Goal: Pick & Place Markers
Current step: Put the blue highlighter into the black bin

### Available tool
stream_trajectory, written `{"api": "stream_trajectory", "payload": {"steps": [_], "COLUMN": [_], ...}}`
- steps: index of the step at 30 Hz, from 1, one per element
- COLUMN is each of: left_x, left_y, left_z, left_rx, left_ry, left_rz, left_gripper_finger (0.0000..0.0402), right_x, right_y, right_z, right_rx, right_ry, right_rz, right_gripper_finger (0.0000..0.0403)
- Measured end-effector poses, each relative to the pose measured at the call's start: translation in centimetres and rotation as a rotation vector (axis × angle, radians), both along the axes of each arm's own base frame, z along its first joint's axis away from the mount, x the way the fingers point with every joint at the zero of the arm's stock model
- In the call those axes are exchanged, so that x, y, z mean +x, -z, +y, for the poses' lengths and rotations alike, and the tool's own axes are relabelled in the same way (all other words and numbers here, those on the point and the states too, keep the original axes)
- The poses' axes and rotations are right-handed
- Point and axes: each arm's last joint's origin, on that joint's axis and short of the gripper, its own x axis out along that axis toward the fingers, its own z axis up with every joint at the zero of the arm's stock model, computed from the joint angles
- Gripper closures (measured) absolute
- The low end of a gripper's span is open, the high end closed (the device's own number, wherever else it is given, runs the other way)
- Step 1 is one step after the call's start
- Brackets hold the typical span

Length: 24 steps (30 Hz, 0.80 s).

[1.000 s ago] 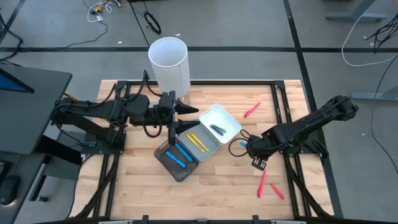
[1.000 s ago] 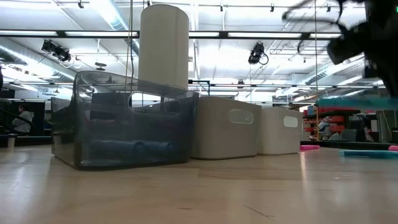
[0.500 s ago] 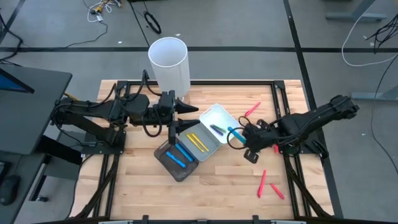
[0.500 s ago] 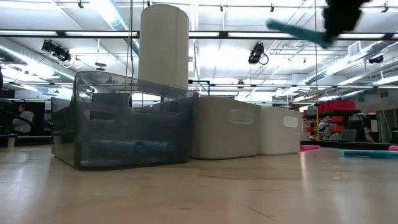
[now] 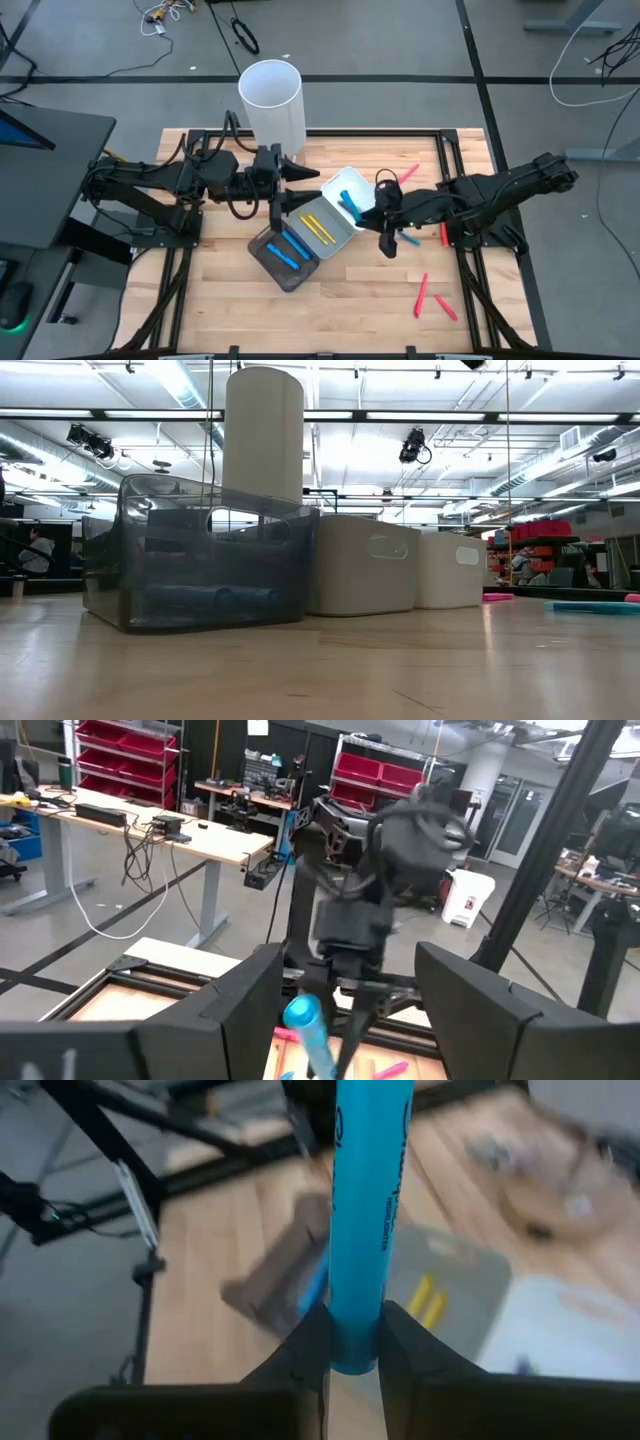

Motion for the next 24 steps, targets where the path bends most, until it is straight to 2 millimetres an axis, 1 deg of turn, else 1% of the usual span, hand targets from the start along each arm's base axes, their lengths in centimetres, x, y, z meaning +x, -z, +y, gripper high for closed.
{"api": "stream_trajectory", "payload": {"steps": [8,16,21,24], "left_x": [0.0,0.0,0.1,0.1], "left_y": [0.0,0.0,-0.1,-0.1], "left_z": [0.1,0.0,-0.1,-0.1], "left_rx": [-0.001,-0.007,-0.033,-0.034], "left_ry": [-0.018,-0.014,0.042,0.025], "left_rz": [0.000,0.000,-0.019,-0.021], "left_gripper_finger": [0.0166,0.0166,0.0166,0.0166], "right_x": [0.9,1.2,1.4,1.5], "right_y": [-1.7,-2.8,-3.6,-3.9], "right_z": [0.2,0.3,0.4,0.3], "right_rx": [-0.089,-0.127,-0.136,-0.134], "right_ry": [-0.055,-0.078,-0.082,-0.078], "right_rz": [-0.195,-0.303,-0.388,-0.417], "right_gripper_finger": [0.0361,0.0361,0.0361,0.0361]}}
